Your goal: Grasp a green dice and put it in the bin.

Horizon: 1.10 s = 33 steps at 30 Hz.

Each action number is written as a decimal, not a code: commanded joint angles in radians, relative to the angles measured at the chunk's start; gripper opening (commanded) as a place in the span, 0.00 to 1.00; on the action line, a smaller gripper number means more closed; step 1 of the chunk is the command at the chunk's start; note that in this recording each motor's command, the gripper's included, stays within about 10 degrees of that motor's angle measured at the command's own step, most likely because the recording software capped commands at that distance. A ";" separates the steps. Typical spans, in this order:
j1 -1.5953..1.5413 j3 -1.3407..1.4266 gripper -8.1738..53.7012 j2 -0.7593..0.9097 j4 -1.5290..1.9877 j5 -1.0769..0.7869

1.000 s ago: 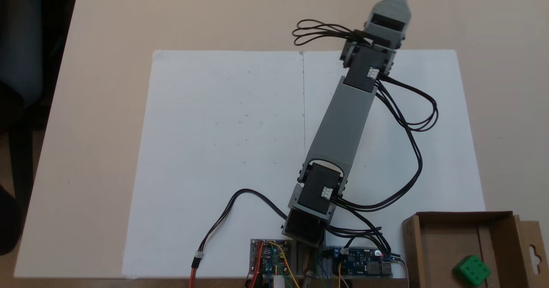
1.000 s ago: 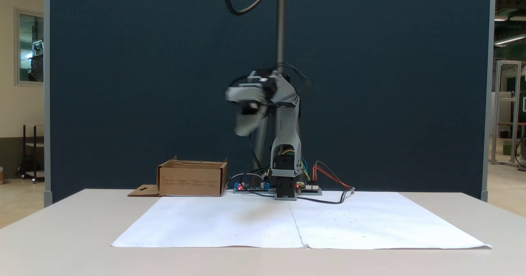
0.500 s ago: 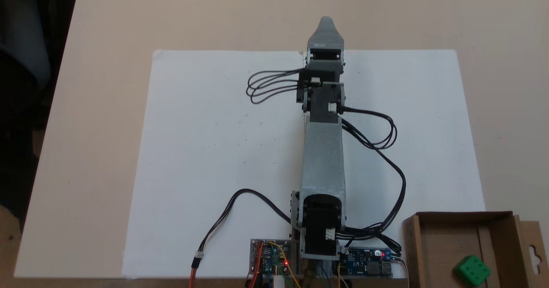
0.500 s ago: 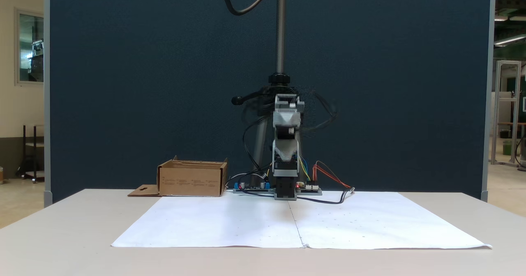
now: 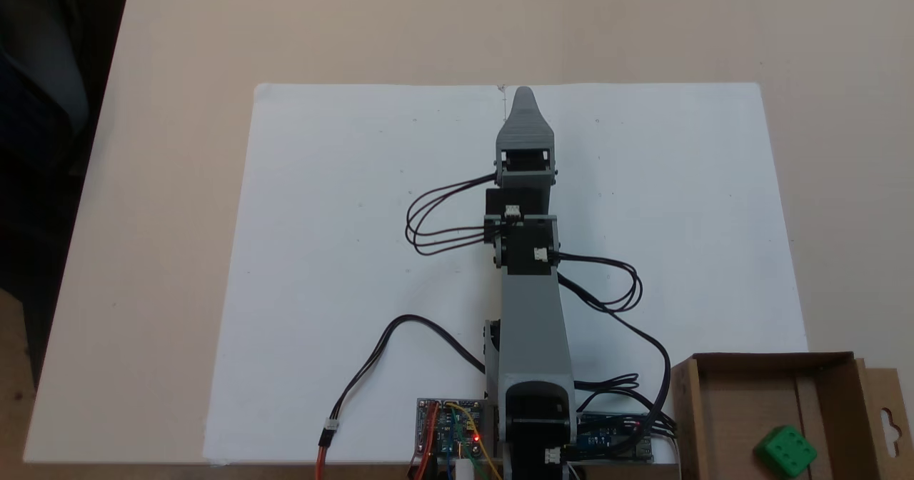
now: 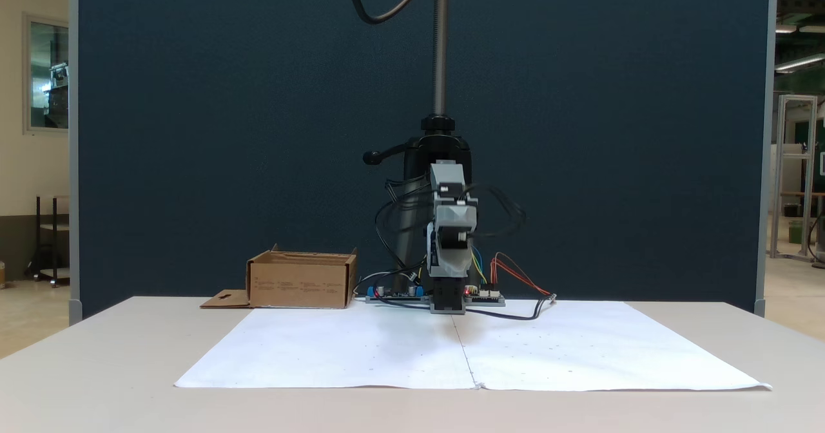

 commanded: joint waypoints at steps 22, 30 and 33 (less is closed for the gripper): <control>-0.005 0.526 0.85 0.127 -0.845 0.051; -0.008 0.526 0.86 0.127 -1.072 0.040; -0.008 0.526 0.86 0.127 -1.175 0.040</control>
